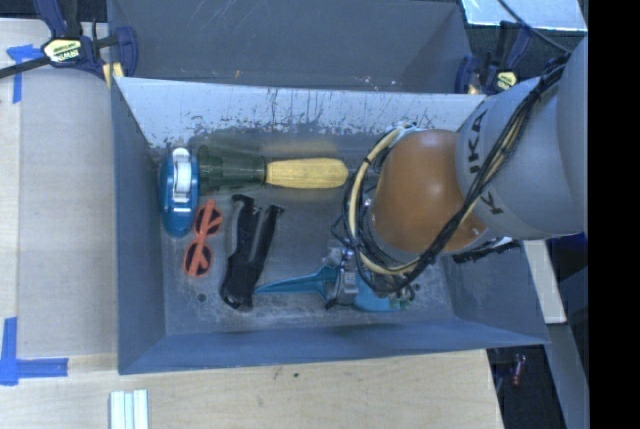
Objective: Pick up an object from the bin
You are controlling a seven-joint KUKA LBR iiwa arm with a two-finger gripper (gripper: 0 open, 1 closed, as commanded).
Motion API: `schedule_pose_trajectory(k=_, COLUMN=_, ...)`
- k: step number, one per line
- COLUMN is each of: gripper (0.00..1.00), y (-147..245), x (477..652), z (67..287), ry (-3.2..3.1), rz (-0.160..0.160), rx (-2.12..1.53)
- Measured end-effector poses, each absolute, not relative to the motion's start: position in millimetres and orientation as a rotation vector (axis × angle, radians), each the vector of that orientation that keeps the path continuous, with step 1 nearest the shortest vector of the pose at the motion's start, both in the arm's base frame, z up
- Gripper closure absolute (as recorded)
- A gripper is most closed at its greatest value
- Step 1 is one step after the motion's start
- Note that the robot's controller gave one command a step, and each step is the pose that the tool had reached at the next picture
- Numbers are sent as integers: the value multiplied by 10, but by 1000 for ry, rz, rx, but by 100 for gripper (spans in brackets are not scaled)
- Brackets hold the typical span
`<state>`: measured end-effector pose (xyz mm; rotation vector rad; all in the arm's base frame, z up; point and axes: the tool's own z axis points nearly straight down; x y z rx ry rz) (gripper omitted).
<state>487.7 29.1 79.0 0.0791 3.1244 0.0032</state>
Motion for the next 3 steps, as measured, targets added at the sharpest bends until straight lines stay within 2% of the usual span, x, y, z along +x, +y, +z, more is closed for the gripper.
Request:
schedule_pose_trajectory(k=1, gripper=0, y=289, x=4881, z=789, ry=3124, rz=3, rx=80)
schedule_pose_trajectory(k=2, gripper=100, y=290, x=4878, z=792, ry=3124, rz=3, rx=80)
schedule_pose_trajectory(k=3, gripper=0, y=288, x=4880, z=788, ry=3124, rz=3, rx=81)
